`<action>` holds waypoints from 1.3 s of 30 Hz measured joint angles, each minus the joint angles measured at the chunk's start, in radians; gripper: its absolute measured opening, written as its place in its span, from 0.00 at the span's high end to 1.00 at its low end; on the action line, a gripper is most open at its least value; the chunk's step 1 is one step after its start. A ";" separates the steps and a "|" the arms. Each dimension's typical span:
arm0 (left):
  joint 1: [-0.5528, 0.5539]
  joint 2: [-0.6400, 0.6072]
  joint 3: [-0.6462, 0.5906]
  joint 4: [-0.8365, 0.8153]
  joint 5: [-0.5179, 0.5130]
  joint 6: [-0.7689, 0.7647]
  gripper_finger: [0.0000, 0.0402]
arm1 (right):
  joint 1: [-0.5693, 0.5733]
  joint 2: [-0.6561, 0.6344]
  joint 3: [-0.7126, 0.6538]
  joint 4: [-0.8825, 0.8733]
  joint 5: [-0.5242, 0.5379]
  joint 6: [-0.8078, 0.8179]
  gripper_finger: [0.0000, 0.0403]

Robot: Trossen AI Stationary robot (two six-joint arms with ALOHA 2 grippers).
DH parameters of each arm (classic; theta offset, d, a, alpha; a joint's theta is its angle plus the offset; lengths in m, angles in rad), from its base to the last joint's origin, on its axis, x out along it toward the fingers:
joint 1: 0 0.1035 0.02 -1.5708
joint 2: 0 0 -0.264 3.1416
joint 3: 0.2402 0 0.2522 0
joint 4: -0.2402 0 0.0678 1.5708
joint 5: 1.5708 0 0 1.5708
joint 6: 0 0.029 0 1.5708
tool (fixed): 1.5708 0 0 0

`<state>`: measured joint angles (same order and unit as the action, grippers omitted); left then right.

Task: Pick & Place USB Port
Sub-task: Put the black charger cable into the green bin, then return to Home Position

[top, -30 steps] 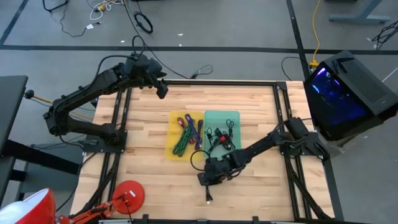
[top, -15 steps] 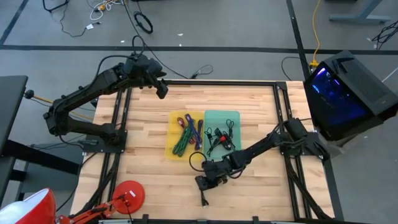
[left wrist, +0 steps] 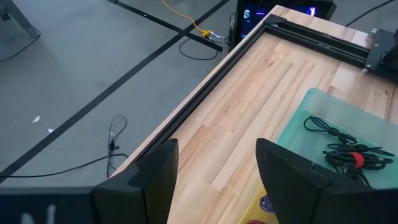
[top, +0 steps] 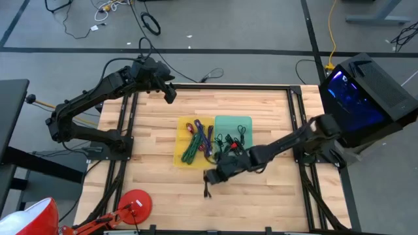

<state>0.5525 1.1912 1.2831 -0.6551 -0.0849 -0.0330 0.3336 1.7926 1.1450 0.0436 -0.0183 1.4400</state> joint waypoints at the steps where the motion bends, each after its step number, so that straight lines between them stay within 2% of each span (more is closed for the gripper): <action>1: 0.000 0.000 0.000 0.000 0.000 0.000 0.45 | -0.007 -0.029 0.000 -0.035 0.016 -0.016 1.00; 6: 0.000 0.000 0.000 0.000 0.000 -0.006 0.45 | -0.048 -0.181 0.000 -0.279 0.095 -0.072 1.00; 13: 0.000 0.000 0.000 0.000 0.003 -0.008 0.45 | -0.132 -0.340 0.001 -0.591 0.125 -0.093 1.00; 25: 0.000 0.000 0.000 0.001 0.003 -0.008 0.45 | -0.300 -0.336 -0.020 -0.784 0.087 -0.183 0.99; 28: 0.000 0.000 0.000 0.001 0.003 -0.008 0.45 | -0.332 -0.337 -0.055 -0.751 0.069 -0.203 0.90; 33: 0.000 0.000 0.000 0.000 0.003 -0.008 0.45 | -0.375 -0.341 -0.074 -0.756 0.044 -0.262 0.67; 39: 0.000 0.000 0.000 0.000 0.003 -0.008 0.45 | -0.419 -0.341 -0.074 -0.768 0.107 -0.316 0.43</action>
<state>0.5523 1.1915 1.2831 -0.6548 -0.0818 -0.0410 -0.0857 1.4513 1.0706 -0.7241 0.0886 1.1242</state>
